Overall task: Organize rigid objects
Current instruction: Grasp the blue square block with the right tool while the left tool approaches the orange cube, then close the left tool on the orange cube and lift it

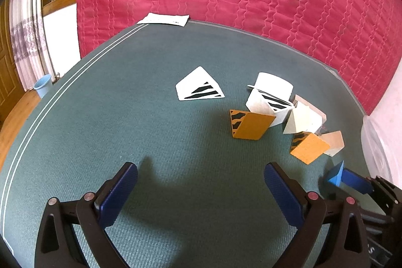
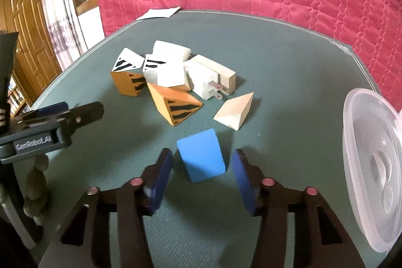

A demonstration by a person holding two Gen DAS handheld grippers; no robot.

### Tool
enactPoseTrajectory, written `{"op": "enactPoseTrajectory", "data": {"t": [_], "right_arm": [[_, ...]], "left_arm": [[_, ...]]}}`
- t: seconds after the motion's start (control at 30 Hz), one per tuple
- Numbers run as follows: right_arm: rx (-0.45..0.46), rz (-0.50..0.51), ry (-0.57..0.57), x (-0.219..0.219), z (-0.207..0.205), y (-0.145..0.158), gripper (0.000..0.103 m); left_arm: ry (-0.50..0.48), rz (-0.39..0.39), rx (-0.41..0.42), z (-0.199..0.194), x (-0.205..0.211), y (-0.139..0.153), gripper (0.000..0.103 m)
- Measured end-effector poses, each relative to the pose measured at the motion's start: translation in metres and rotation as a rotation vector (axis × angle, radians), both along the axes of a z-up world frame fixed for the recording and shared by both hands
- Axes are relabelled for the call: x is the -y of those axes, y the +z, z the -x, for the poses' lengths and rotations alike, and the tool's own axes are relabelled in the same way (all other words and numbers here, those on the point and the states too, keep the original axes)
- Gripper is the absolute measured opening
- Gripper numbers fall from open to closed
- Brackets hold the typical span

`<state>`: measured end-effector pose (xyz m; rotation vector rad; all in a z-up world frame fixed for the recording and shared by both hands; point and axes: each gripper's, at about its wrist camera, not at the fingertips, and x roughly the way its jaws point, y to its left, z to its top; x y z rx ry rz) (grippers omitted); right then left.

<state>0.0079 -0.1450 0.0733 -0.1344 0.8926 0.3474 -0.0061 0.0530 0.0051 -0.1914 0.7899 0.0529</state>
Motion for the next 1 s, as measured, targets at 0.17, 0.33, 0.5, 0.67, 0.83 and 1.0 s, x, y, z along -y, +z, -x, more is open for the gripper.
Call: {"op": "enactPoseTrajectory", "data": {"t": [0.17, 0.33, 0.5, 0.67, 0.83, 1.0], "right_arm": [[0.002, -0.028, -0.001, 0.002, 0.001, 0.0, 0.036], [0.002, -0.065, -0.007, 0.008, 0.002, -0.001, 0.036], [0.026, -0.116, -0.034, 0.019, 0.005, 0.004, 0.036], [0.042, -0.133, -0.044, 0.023, 0.009, 0.006, 0.036], [0.053, -0.142, -0.05, 0.026, 0.012, 0.009, 0.036], [0.065, -0.16, -0.063, 0.03, 0.013, 0.012, 0.036]], "left_arm": [[0.001, -0.003, -0.009, 0.0, -0.001, -0.002, 0.102], [-0.009, -0.015, -0.015, 0.0, 0.0, -0.002, 0.102], [-0.003, 0.013, -0.031, -0.004, -0.004, -0.005, 0.102], [-0.005, -0.022, -0.048, -0.012, 0.006, -0.003, 0.098], [-0.035, -0.073, -0.042, -0.023, 0.023, 0.003, 0.087], [-0.041, -0.088, -0.047, -0.037, 0.031, 0.004, 0.074]]}}
